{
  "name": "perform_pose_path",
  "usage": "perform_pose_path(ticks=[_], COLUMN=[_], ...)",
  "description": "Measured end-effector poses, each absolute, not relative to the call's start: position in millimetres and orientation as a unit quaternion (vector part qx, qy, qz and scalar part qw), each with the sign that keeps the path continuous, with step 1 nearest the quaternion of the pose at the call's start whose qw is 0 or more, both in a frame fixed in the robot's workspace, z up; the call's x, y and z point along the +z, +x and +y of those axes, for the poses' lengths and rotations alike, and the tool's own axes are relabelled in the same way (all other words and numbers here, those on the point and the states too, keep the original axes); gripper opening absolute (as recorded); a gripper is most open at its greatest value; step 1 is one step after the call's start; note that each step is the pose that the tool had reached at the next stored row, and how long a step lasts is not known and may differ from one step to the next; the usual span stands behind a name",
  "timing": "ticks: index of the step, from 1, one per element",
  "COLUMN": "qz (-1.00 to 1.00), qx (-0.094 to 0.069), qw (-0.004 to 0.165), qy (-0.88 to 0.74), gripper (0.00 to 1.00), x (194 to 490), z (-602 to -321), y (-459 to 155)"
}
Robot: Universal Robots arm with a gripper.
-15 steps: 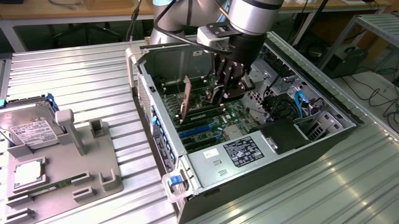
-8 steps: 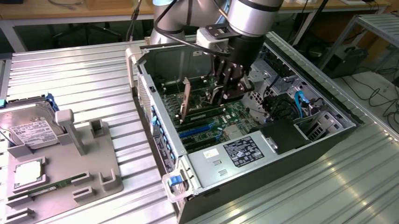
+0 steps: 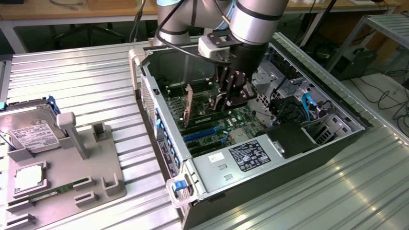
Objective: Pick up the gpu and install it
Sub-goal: 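Insert the gpu into the slot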
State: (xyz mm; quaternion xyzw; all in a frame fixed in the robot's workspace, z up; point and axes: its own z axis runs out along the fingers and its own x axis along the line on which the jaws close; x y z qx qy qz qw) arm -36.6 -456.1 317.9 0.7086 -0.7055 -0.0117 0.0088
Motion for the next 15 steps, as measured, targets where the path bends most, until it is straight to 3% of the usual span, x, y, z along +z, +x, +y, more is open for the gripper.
perform_pose_path(ticks=[15], qz=[-0.705], qx=[-0.012], qw=[0.009], qy=[0.709], gripper=[0.28], x=[307], z=[-456], y=[-51])
